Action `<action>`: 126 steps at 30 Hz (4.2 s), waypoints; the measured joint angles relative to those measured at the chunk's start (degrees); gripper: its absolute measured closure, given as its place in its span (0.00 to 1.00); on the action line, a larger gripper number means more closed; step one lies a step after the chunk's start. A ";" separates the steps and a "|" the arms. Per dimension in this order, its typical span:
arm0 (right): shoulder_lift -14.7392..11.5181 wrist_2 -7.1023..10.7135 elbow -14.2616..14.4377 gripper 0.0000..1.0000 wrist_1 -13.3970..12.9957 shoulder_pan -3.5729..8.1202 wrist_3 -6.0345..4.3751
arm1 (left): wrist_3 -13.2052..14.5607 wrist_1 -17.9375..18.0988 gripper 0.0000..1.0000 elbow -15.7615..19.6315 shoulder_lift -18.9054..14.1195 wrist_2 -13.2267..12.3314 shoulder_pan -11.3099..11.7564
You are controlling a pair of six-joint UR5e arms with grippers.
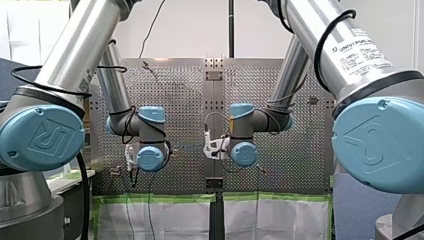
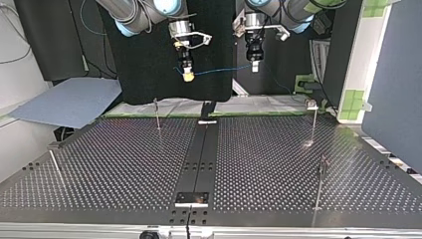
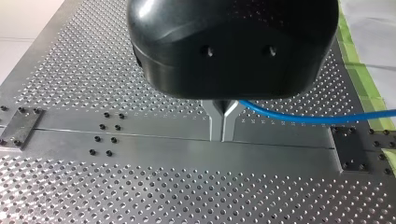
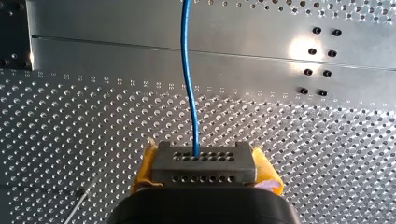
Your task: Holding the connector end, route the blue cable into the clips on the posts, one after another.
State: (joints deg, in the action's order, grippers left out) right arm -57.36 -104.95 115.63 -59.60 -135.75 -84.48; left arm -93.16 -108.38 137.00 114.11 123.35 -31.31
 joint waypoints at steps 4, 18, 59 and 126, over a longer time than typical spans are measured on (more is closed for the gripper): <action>0.00 0.00 0.00 1.00 0.00 0.00 0.00 | 0.00 0.00 1.00 0.00 0.00 0.00 0.00; 0.00 0.00 0.00 1.00 0.00 0.00 0.00 | 0.00 0.00 1.00 0.00 0.00 0.00 0.00; 4.83 0.26 0.71 1.00 2.02 -2.99 0.70 | -0.09 -3.08 1.00 0.09 -0.09 -0.09 0.18; -6.72 5.24 -19.08 1.00 26.48 -2.41 -1.24 | -2.93 -23.25 1.00 -4.57 -23.87 -9.64 16.03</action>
State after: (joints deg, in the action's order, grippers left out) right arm -64.08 -99.71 96.54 -33.12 -138.16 -85.72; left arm -96.09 -131.63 132.43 90.24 113.71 -15.28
